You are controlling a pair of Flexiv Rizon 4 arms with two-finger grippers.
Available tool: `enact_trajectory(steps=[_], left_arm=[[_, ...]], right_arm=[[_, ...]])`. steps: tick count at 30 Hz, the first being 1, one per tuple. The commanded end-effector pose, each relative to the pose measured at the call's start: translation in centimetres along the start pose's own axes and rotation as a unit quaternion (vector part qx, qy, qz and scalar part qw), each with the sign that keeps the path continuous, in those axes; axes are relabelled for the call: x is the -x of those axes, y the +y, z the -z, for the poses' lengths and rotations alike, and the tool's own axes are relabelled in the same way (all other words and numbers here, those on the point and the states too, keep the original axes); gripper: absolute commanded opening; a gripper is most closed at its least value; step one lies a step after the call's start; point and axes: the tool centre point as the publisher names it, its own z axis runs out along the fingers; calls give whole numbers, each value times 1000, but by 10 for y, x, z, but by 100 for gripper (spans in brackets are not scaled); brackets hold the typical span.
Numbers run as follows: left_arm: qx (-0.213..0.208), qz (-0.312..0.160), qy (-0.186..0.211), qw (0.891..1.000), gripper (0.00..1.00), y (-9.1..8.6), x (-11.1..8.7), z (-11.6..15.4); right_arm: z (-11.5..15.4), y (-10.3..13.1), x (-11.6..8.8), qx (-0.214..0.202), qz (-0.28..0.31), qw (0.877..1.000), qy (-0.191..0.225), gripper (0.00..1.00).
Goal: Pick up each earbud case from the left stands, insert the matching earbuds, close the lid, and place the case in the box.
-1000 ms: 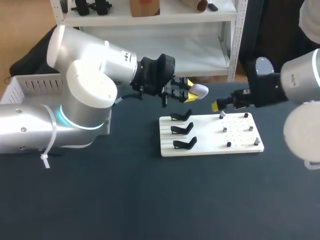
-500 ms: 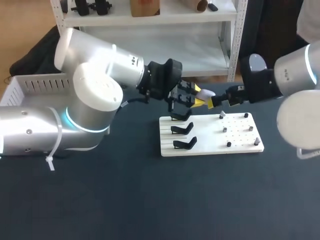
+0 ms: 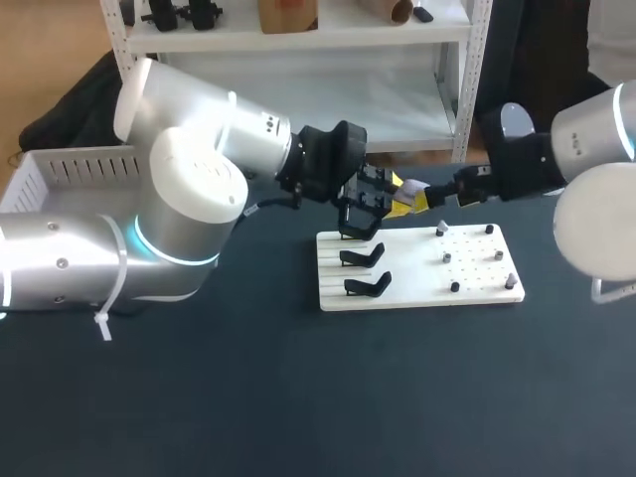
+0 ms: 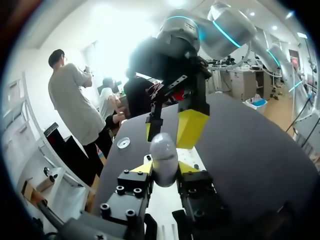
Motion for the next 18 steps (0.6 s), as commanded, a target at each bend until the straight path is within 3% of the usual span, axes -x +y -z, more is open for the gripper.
enact_trajectory(steps=[1, 7, 13, 18], left_arm=[[0, -1, -3, 1000, 0, -4, 0, 1], [-3, 10, -15, 1000, 0, -10, -4, 2], [11, 61, -91, 994, 0, -12, -19, 17], [20, 90, -140, 986, 0, -13, -19, 34]], right_arm=[[3, -2, 3, -1, 1, 1000, 1, 100], [11, -2, 7, -8, 7, 1000, -7, 100], [29, -3, -3, -48, 47, 998, -9, 100], [43, -10, -16, -91, 71, 993, 28, 100]])
